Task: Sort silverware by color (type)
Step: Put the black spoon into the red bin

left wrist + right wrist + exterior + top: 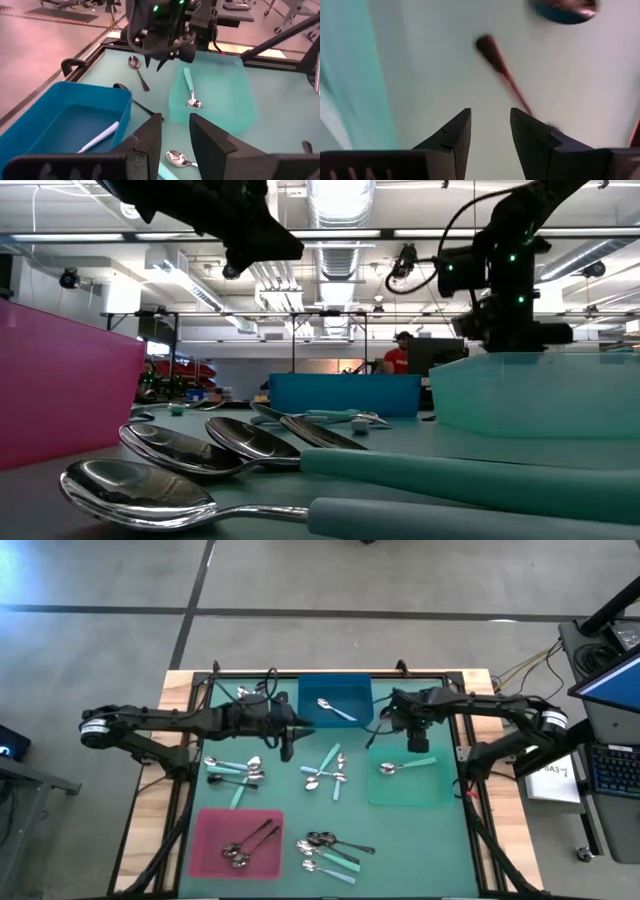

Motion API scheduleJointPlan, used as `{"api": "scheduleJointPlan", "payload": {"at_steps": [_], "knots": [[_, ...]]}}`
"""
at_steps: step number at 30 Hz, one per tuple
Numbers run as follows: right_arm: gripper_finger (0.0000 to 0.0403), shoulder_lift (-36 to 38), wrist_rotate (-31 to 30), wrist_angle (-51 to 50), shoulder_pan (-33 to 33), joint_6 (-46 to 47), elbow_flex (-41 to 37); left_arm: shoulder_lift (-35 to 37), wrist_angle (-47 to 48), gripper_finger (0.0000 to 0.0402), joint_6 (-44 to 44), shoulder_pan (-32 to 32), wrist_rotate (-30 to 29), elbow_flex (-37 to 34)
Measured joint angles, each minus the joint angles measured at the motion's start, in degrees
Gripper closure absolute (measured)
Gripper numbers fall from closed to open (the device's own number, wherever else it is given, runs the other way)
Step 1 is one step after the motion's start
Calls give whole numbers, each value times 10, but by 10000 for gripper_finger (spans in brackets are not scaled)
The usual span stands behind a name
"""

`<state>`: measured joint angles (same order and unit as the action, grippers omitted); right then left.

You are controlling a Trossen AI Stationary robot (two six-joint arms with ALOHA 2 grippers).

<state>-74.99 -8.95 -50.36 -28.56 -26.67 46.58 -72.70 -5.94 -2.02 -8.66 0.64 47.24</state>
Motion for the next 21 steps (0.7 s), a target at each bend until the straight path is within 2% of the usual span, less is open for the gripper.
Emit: {"api": "scheduleJointPlan", "payload": {"at_steps": [10, 21], "knots": [[275, -84, 0, 64, -8, -82, 3, 1, 0, 318, 65, -14, -2, 0], [283, -140, 30, 66, -91, -93, 15, 1, 7, 318, 76, -62, -1, 0]]}}
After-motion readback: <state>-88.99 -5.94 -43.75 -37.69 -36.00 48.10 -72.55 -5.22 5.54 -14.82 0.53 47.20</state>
